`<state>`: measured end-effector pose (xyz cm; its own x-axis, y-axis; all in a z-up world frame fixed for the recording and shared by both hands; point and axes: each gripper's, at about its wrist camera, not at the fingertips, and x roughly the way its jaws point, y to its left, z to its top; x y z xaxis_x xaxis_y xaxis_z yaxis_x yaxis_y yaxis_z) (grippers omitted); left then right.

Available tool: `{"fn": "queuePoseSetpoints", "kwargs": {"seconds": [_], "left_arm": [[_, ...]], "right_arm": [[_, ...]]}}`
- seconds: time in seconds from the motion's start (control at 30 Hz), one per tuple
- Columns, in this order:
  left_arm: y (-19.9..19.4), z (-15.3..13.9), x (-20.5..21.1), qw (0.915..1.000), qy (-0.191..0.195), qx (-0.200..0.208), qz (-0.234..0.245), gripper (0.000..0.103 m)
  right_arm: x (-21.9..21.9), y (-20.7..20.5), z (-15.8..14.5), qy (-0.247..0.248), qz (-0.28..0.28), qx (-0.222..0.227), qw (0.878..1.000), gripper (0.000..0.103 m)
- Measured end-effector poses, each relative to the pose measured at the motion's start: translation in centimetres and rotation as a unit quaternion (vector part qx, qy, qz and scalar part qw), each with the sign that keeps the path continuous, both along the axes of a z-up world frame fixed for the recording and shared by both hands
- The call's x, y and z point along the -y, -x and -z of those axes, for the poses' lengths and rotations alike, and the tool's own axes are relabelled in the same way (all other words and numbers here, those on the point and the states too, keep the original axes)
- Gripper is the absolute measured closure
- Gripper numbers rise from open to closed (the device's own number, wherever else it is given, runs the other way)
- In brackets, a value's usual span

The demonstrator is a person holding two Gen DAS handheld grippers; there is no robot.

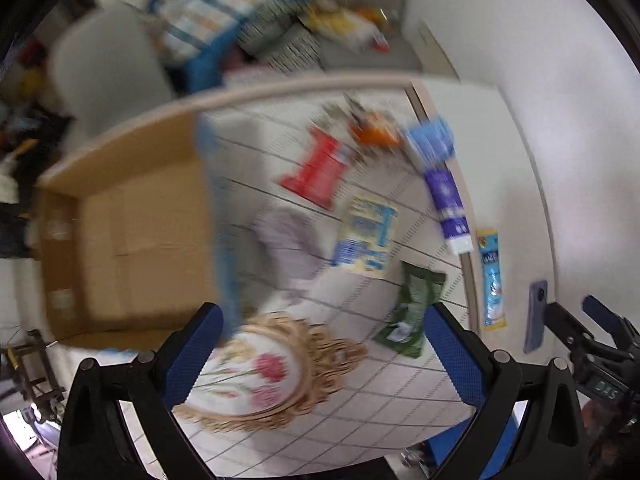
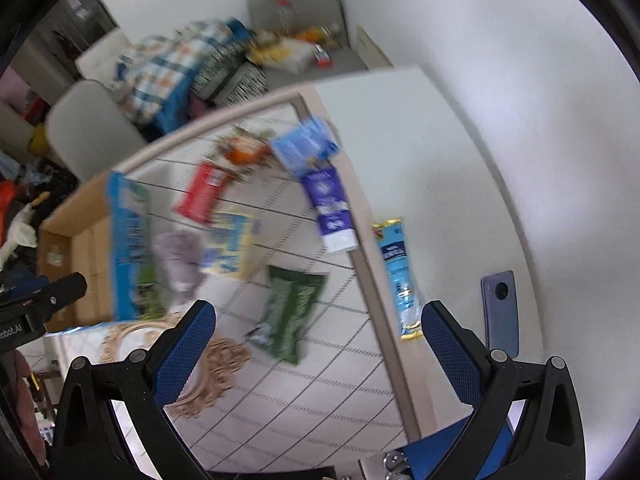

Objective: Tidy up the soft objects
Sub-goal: 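Grasp the green snack bag with the right tool while the left grasps the tissue pack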

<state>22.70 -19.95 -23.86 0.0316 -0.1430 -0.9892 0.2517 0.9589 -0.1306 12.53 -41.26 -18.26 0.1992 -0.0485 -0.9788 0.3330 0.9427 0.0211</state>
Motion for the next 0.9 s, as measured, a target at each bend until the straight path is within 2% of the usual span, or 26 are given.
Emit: {"fn": "queuePoseSetpoints", "kwargs": {"seconds": [0.03, 0.1, 0.2, 0.27, 0.33, 0.37, 0.4, 0.43, 0.73, 0.83, 0.87, 0.9], "left_arm": [[-0.4, 1.2, 0.6, 0.9999, -0.005, -0.012, 0.005, 0.008], [-1.5, 5.2, 3.2, 0.9984, -0.015, -0.047, 0.028, 0.013], [-2.2, 9.9, 5.6, 0.9941, -0.03, -0.091, 0.052, 0.013], [-2.7, 12.2, 6.3, 0.9918, -0.043, -0.105, 0.059, 0.014], [-2.9, 14.5, 7.5, 0.9884, -0.057, -0.118, 0.076, 0.014], [-3.1, 15.6, 8.0, 0.9868, -0.07, -0.12, 0.083, 0.017], [-3.3, 16.5, 8.2, 0.986, -0.078, -0.119, 0.086, 0.031], [-3.3, 17.0, 8.1, 0.9854, -0.081, -0.121, 0.088, 0.039], [-1.4, 17.4, 3.9, 0.9871, -0.093, -0.116, 0.059, 0.041], [-1.2, 17.9, 3.2, 0.9871, -0.093, -0.12, 0.052, 0.041], [-1.1, 17.9, 3.2, 0.9873, -0.092, -0.119, 0.05, 0.041], [-1.0, 17.8, 3.2, 0.9875, -0.092, -0.117, 0.05, 0.041]], "right_arm": [[1.2, -0.8, 1.8, 0.0, 0.006, -0.017, 1.0, 0.0], [2.9, -1.7, 4.8, -0.009, 0.021, -0.044, 0.999, 0.0], [4.6, -2.0, 9.6, -0.039, 0.042, -0.087, 0.995, 0.0], [4.8, -1.7, 12.1, -0.071, 0.057, -0.105, 0.99, 0.0], [4.5, -1.2, 13.8, -0.081, 0.065, -0.114, 0.988, 0.0], [4.1, -1.0, 14.9, -0.087, 0.071, -0.122, 0.986, 0.0], [3.7, -0.8, 15.7, -0.097, 0.076, -0.127, 0.984, 0.0], [3.3, -0.7, 16.4, -0.107, 0.082, -0.132, 0.982, 0.0], [-1.6, -0.3, 22.3, -0.185, 0.121, -0.148, 0.964, 0.002], [-3.5, -0.2, 24.0, -0.189, 0.116, -0.165, 0.961, 0.018], [-4.1, -0.1, 24.5, -0.194, 0.116, -0.172, 0.959, 0.027], [-4.5, -0.1, 24.8, -0.195, 0.116, -0.175, 0.958, 0.033]]}}
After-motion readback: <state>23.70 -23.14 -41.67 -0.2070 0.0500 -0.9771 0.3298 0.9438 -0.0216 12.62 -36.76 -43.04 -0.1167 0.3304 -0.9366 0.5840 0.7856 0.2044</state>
